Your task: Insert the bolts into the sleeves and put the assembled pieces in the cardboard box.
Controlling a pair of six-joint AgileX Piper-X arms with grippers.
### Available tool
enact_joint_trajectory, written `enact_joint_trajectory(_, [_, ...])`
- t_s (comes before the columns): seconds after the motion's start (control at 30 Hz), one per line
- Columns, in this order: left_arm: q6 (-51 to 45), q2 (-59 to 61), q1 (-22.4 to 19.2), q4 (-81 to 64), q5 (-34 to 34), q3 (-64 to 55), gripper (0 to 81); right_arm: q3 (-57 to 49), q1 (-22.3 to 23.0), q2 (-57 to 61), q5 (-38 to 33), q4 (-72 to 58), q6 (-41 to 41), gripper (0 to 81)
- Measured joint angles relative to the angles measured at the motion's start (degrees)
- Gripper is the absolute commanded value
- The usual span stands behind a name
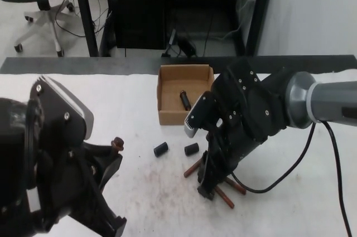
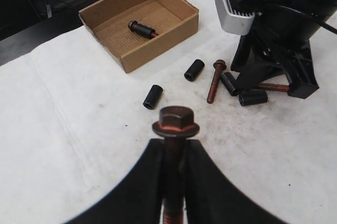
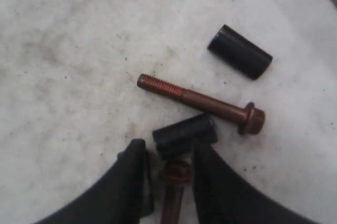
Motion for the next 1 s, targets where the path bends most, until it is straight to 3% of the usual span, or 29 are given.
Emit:
enact_joint_trajectory(0.63, [0.00, 0.00, 0.00, 0.00, 0.00, 0.79, 0.0, 0.00, 1.33, 0.00, 0.25, 4.72, -8.64, 29.1])
enact_joint_trajectory(1.0, [0.00, 0.00, 0.00, 0.00, 0.00, 0.79, 0.0, -0.50, 1.33, 4.02, 0.25, 4.06, -9.42, 29.1])
